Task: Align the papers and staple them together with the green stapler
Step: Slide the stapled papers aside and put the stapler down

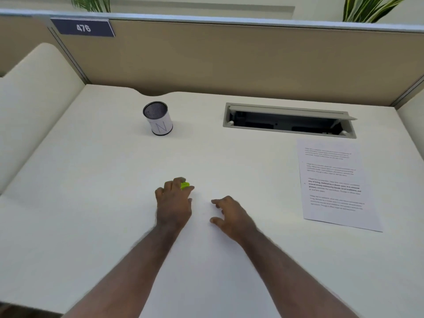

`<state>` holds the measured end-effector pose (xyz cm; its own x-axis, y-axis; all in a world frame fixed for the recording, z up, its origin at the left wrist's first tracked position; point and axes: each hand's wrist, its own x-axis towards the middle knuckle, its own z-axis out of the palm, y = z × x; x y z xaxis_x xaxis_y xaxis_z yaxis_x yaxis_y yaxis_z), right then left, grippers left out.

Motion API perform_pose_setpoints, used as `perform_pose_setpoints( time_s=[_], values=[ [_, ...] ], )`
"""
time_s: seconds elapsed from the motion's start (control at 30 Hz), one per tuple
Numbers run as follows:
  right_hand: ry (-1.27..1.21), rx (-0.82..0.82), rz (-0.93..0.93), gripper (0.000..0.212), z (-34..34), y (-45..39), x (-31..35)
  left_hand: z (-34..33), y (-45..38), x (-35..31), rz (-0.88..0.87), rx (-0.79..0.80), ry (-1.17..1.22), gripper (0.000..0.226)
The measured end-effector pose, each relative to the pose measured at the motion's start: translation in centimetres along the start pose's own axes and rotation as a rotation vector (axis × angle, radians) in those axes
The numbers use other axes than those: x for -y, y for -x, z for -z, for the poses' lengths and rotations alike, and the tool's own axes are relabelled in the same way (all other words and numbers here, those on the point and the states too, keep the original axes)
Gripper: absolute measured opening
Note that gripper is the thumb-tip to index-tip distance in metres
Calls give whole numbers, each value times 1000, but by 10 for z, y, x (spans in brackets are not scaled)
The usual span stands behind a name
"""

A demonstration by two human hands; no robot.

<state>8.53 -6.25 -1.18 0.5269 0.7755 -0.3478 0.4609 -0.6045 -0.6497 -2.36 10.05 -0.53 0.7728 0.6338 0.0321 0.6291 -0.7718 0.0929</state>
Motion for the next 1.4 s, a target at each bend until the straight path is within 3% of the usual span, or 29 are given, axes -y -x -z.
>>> perform_pose_setpoints(
  time_s=[0.17, 0.37, 0.63, 1.17, 1.3, 1.4],
  values=[
    [120, -17, -17, 62, -12, -15, 17, -12, -20, 9, -70, 148, -73, 42],
    [195, -79, -34, 45, -21, -27, 24, -15, -31, 3, -89, 232, -79, 39],
    [255, -148, -50, 26, -24, -37, 27, -12, -37, 6, -90, 242, -2, 27],
    [456, -228, -6, 24, -37, -37, 30, -1, -44, 1, -324, 133, -91, 26],
    [307, -197, -48, 23, -33, -41, 23, -4, -46, -2, -338, 104, -79, 29],
    [-38, -243, -140, 19, -22, -44, 17, -5, -49, 0, -290, 121, -22, 29]
  ],
)
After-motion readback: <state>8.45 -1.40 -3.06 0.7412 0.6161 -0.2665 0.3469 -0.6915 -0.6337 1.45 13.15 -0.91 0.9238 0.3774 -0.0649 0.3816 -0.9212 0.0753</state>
